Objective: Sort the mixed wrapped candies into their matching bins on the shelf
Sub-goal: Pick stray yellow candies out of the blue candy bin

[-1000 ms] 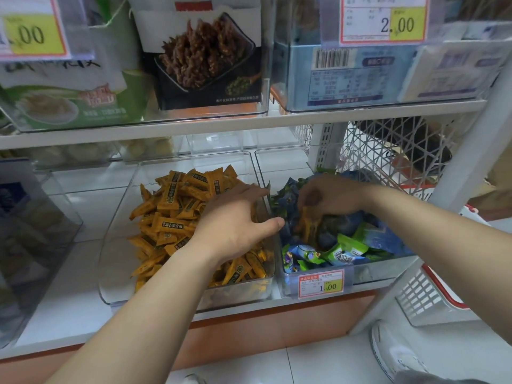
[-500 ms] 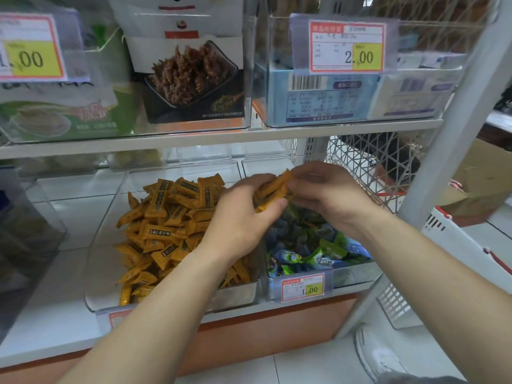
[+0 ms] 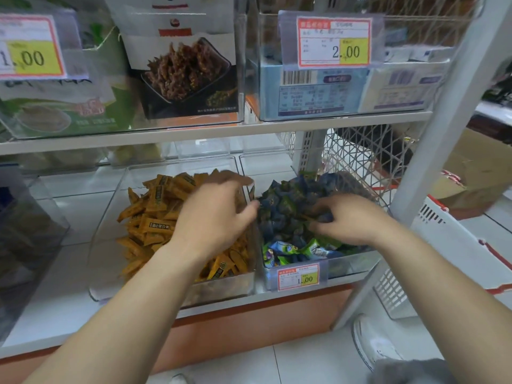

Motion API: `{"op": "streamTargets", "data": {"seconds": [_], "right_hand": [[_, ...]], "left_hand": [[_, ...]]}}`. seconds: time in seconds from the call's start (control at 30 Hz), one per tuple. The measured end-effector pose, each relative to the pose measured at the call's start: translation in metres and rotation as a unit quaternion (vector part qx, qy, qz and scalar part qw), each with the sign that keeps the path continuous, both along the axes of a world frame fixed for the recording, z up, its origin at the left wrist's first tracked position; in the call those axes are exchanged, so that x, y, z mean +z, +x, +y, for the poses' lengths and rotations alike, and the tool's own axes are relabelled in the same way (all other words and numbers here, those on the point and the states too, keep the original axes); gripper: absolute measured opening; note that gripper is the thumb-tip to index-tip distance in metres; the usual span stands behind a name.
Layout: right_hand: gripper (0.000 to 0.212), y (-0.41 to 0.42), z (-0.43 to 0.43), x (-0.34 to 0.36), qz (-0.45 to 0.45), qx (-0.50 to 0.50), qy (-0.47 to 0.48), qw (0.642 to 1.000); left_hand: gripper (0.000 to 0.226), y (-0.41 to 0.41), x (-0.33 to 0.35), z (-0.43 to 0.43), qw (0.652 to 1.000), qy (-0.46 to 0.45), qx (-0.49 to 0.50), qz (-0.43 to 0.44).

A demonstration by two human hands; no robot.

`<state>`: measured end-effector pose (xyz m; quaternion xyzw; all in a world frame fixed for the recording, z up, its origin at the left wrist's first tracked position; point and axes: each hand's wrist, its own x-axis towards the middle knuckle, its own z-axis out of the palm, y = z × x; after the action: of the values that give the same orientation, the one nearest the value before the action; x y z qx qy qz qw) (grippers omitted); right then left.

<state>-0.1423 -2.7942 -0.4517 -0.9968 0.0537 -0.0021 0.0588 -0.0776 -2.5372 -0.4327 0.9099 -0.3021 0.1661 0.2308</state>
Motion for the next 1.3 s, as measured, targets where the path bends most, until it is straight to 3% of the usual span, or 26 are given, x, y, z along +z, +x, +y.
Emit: {"op": "streamTargets", "data": {"seconds": [0.13, 0.27, 0.37, 0.5, 0.63, 0.83, 1.03, 1.13, 1.3], "right_hand": [[0.059, -0.011, -0.029, -0.009, -0.020, 0.001, 0.054, 0.998], [0.085, -0.014, -0.031, -0.031, 0.029, -0.011, 0.044, 0.999], [0.075, -0.012, -0.028, -0.043, 0.022, -0.030, 0.038, 0.999], [0.055, -0.014, -0.027, -0.050, 0.004, -0.019, 0.050, 0.999], [0.058, -0.016, -0.030, -0.054, 0.018, -0.001, 0.067, 0.998], [0.066, -0.015, -0.031, -0.061, 0.008, -0.018, 0.084, 0.996], [0.073, -0.015, -0.027, -0.058, -0.009, -0.025, 0.065, 0.997], [0.068, -0.016, -0.025, -0.055, -0.007, -0.027, 0.065, 0.997], [0.068, -0.018, -0.025, -0.054, -0.015, -0.031, 0.069, 0.997]], "left_hand": [[0.043, -0.021, -0.009, -0.023, 0.993, 0.052, -0.099, 0.023], [0.043, -0.028, -0.013, -0.045, 0.987, 0.112, -0.112, 0.021], [0.046, -0.027, -0.014, -0.065, 0.985, 0.139, -0.096, 0.023], [0.035, -0.009, -0.019, -0.102, 0.974, 0.123, -0.084, 0.172], [0.024, 0.020, -0.031, -0.144, 0.952, 0.132, -0.073, 0.265], [0.027, 0.040, -0.053, -0.177, 0.935, 0.180, -0.092, 0.293], [0.045, 0.046, -0.060, -0.175, 0.915, 0.126, -0.077, 0.375], [0.027, 0.045, -0.059, -0.173, 0.923, 0.101, -0.083, 0.361], [0.033, 0.042, -0.047, -0.164, 0.941, 0.077, -0.094, 0.314]]}}
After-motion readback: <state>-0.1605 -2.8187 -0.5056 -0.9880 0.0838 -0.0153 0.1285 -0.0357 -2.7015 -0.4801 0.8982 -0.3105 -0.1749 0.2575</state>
